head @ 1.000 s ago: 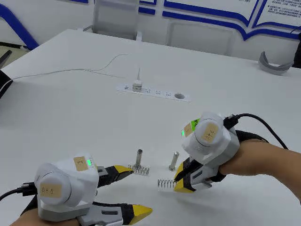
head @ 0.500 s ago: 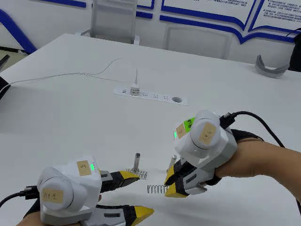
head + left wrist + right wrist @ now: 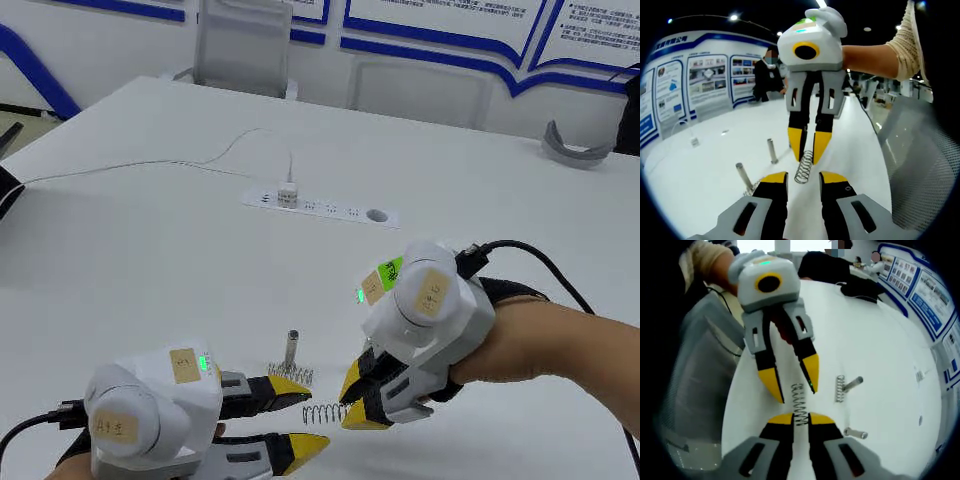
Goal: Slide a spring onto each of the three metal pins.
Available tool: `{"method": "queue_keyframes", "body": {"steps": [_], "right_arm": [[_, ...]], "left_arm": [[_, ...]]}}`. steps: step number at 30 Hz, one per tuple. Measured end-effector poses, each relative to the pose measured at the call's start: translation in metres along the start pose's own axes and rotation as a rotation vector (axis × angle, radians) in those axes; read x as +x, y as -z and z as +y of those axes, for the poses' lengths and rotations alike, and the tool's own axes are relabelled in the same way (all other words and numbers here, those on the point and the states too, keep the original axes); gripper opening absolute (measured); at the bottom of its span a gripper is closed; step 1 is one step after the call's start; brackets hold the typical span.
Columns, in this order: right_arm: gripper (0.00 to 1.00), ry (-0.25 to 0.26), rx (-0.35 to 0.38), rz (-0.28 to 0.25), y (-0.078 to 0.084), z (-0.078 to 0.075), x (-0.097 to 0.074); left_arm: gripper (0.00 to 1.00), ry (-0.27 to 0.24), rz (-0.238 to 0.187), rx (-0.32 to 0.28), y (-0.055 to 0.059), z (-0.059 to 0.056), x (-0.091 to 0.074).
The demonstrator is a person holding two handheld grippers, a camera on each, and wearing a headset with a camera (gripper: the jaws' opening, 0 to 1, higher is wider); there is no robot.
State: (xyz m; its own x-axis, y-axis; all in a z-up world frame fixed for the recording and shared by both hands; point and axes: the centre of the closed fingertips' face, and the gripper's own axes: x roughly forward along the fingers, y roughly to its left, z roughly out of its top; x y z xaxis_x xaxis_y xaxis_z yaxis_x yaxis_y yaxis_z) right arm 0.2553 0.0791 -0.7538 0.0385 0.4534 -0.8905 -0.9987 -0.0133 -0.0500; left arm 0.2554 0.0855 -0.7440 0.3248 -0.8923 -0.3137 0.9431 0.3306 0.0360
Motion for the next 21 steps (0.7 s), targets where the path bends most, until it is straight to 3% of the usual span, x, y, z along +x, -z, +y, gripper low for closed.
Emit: {"method": "queue_keyframes", "body": {"steps": [10, 21], "right_arm": [[0.12, -0.009, -0.014, 0.004, -0.0016, 0.0041, -0.0001], [0.12, -0.011, -0.021, 0.011, -0.0027, 0.005, -0.0023]], "left_arm": [[0.13, 0.007, -0.002, 0.038, -0.0009, -0.0026, 0.0027], [0.12, 0.016, 0.002, 0.053, -0.0008, -0.0044, 0.0027]]}}
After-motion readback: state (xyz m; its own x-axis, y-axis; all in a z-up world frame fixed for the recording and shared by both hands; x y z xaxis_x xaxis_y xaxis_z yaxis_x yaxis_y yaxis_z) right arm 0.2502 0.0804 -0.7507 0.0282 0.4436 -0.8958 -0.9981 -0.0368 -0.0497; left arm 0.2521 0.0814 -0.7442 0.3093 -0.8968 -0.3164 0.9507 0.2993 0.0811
